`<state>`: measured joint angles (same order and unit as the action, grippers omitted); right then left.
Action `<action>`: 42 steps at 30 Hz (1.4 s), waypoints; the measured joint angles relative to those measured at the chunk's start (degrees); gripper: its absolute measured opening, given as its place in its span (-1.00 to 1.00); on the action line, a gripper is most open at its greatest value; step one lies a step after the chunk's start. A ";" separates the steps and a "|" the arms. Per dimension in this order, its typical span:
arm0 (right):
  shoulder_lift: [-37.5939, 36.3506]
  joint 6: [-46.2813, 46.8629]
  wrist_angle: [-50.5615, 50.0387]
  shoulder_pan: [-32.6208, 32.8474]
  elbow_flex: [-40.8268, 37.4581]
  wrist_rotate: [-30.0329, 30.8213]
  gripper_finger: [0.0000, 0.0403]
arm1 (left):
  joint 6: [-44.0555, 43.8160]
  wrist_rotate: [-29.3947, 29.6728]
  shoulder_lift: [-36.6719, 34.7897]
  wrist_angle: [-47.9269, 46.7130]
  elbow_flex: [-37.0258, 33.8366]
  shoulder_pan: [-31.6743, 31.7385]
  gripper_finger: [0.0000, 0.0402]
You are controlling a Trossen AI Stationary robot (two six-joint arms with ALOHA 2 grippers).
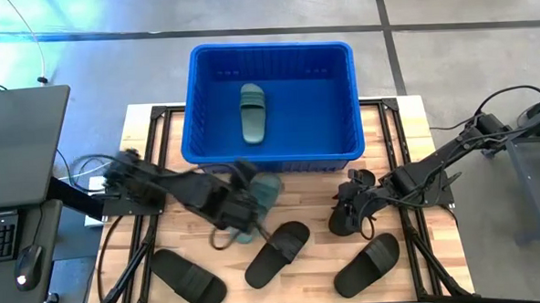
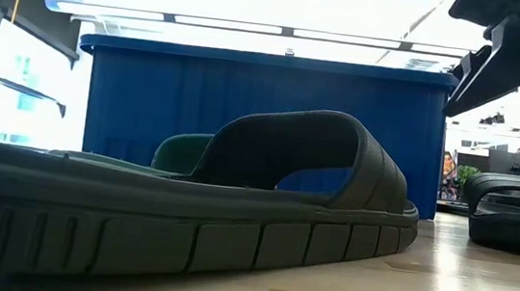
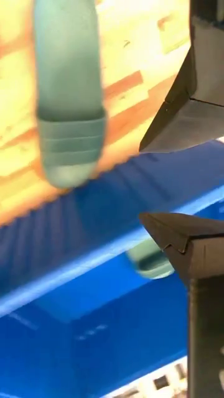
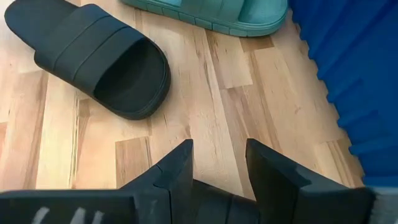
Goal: Pick and place slides into bin
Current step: Put the green slide into the blue bin
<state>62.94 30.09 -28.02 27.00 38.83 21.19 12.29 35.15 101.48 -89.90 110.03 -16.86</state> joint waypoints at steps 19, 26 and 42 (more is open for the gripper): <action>0.00 -8.17 5.39 -0.02 0.00 2.72 -0.31 | 7.23 -6.83 -26.92 70.17 -59.61 -0.48 -0.25; 0.00 -11.10 6.09 -0.02 0.00 2.69 -0.31 | 6.36 -1.30 -16.62 74.55 -60.10 0.43 -0.25; 0.00 -10.88 6.57 -0.02 0.00 2.69 -0.31 | 3.07 6.20 -5.08 82.47 -59.88 0.66 -0.25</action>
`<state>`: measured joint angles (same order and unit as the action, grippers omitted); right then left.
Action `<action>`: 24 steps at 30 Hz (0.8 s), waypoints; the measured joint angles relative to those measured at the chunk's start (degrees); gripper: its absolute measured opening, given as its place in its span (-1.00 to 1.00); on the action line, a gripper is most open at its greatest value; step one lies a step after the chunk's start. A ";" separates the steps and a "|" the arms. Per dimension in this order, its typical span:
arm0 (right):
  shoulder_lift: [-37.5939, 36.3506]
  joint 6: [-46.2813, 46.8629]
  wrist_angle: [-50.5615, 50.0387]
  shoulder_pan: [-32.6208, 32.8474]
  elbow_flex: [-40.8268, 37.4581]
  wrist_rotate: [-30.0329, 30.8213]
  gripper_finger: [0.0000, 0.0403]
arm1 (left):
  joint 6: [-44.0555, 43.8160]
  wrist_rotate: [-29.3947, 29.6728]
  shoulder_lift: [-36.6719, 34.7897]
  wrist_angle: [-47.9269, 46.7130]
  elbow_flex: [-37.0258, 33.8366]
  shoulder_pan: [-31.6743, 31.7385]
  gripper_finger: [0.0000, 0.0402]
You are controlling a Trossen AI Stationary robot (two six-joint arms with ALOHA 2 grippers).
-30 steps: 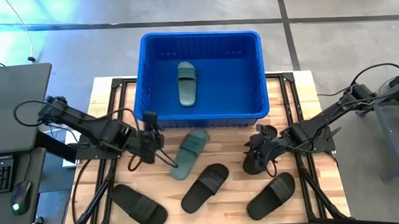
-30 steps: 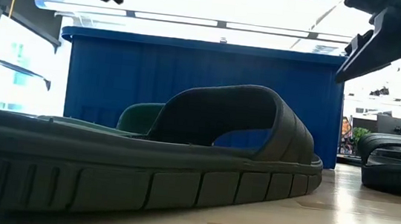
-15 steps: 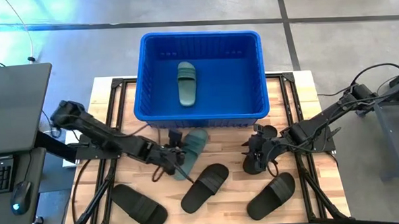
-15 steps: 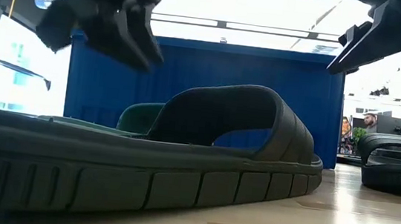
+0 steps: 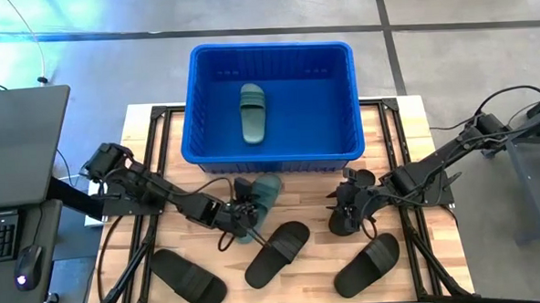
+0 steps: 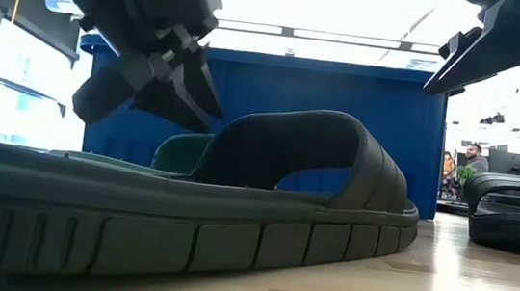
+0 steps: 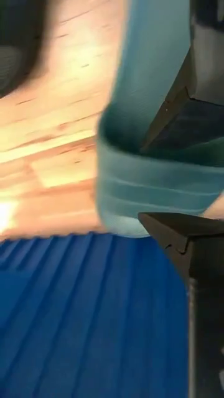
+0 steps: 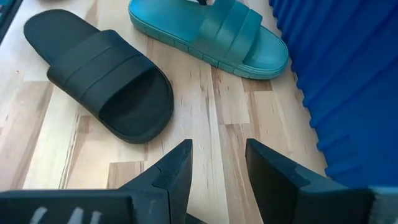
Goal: Pick and place slides into bin
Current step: Put the green slide into the blue bin
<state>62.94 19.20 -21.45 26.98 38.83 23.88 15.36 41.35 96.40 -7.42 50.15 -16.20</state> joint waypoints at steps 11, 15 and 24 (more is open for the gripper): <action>0.00 -0.08 0.75 0.00 0.02 -0.02 -0.31 | -4.35 2.68 3.88 1.70 -0.19 2.45 -0.25; 0.00 -0.11 0.81 0.00 0.02 -0.03 -0.31 | -4.75 3.49 4.15 1.51 -0.22 3.09 -0.33; 0.00 0.00 0.83 0.00 0.02 -0.02 -0.31 | -8.02 0.08 4.15 1.24 0.53 3.03 -0.93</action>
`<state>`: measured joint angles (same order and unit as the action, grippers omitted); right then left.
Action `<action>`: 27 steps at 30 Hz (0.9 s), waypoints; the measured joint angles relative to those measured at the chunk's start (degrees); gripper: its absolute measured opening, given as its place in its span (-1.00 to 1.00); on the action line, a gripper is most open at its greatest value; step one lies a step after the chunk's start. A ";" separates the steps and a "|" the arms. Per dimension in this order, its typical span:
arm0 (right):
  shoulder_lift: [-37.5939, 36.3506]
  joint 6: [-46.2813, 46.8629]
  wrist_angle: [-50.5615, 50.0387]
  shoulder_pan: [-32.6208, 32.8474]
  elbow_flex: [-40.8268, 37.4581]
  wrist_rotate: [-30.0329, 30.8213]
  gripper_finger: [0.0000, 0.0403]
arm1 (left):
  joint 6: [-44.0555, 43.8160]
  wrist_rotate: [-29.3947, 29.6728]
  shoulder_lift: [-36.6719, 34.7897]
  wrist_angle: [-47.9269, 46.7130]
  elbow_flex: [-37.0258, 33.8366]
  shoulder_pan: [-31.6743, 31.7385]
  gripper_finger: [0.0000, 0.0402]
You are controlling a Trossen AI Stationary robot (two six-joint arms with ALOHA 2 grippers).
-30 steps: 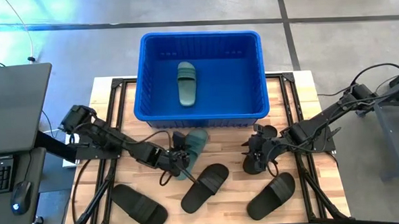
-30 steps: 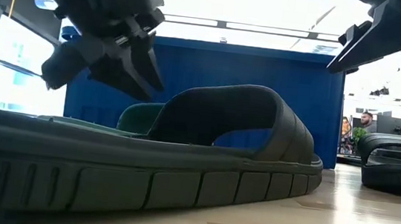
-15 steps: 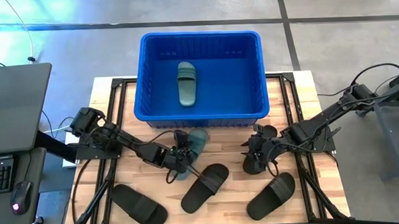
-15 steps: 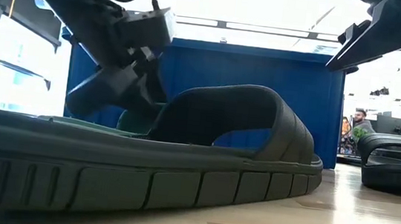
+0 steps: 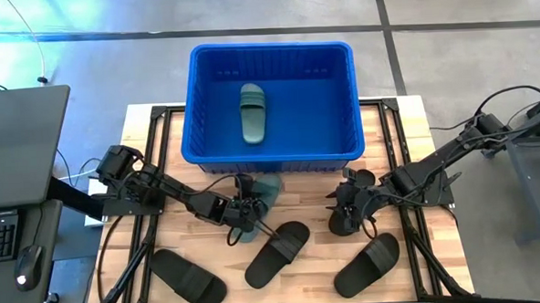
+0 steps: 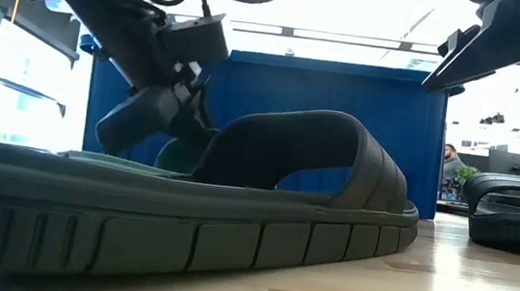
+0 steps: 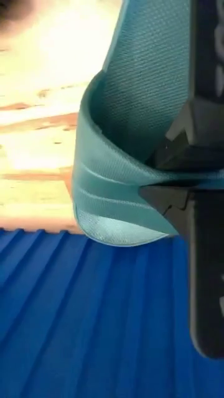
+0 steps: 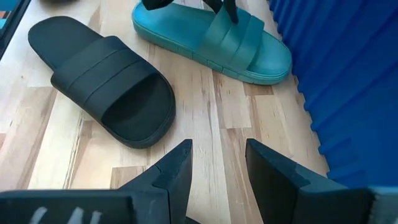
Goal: Pick and place slides into bin
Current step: Put the green slide into the blue bin
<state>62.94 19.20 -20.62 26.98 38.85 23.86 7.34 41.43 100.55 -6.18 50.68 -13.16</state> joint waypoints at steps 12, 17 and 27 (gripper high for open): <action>0.00 0.22 -0.05 0.00 0.00 -0.01 -0.31 | 7.44 1.85 -0.02 -15.32 20.08 -5.69 -0.97; 0.00 0.24 -0.09 0.00 0.00 -0.17 -0.31 | 7.84 11.23 -0.04 -31.23 31.31 -6.34 -0.98; 0.00 0.23 -0.08 0.00 0.00 -0.28 -0.31 | 12.78 27.50 -0.13 -52.67 49.04 -6.35 -0.98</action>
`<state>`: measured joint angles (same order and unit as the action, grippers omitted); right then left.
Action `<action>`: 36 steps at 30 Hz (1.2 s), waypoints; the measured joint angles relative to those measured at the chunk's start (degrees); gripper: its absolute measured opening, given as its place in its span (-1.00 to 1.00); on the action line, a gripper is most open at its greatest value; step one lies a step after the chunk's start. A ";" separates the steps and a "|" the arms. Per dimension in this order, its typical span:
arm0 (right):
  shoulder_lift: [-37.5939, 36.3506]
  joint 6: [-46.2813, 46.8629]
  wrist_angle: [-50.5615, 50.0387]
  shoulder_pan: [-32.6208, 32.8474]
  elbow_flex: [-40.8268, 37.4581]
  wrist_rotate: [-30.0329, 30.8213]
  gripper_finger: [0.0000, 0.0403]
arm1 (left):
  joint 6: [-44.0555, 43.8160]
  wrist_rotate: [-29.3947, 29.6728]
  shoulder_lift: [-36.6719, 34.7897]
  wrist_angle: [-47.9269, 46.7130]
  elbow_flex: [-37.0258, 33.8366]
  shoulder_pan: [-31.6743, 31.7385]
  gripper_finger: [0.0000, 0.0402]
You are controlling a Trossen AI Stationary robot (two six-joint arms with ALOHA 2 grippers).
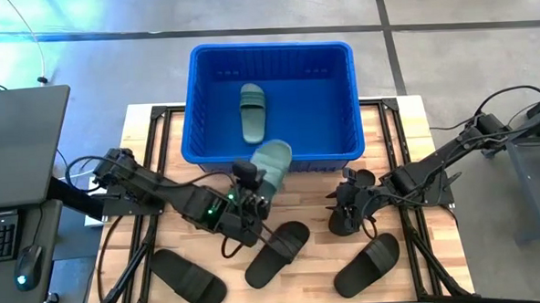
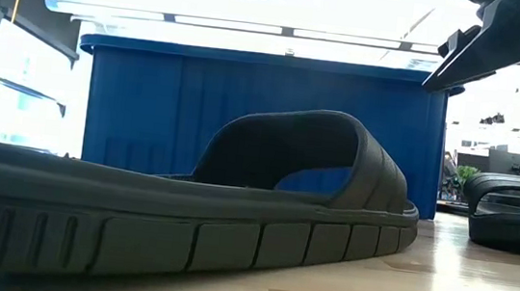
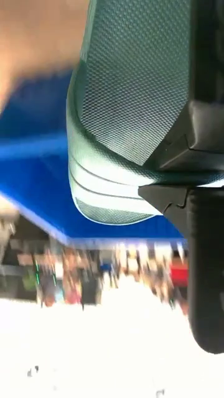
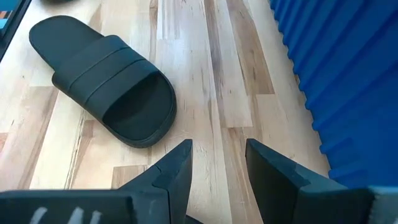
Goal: Pick and place slides into bin
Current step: Put the green slide into the blue bin
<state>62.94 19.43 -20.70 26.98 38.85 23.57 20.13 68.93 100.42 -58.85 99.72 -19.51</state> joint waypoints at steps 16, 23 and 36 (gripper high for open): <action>0.00 -0.43 0.02 0.00 0.00 0.09 -0.31 | -6.94 3.96 -0.02 -21.70 3.42 33.10 -0.99; 0.00 -0.45 0.01 0.00 0.00 0.44 -0.31 | 2.25 -3.08 -0.04 -9.78 -4.16 50.11 -0.99; 0.00 -0.07 0.00 0.00 0.00 0.42 -0.31 | 27.85 -20.77 0.09 36.40 -23.27 58.46 -0.99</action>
<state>62.94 19.37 -20.71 26.98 38.85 23.99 47.98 48.16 100.51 -22.45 76.45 38.95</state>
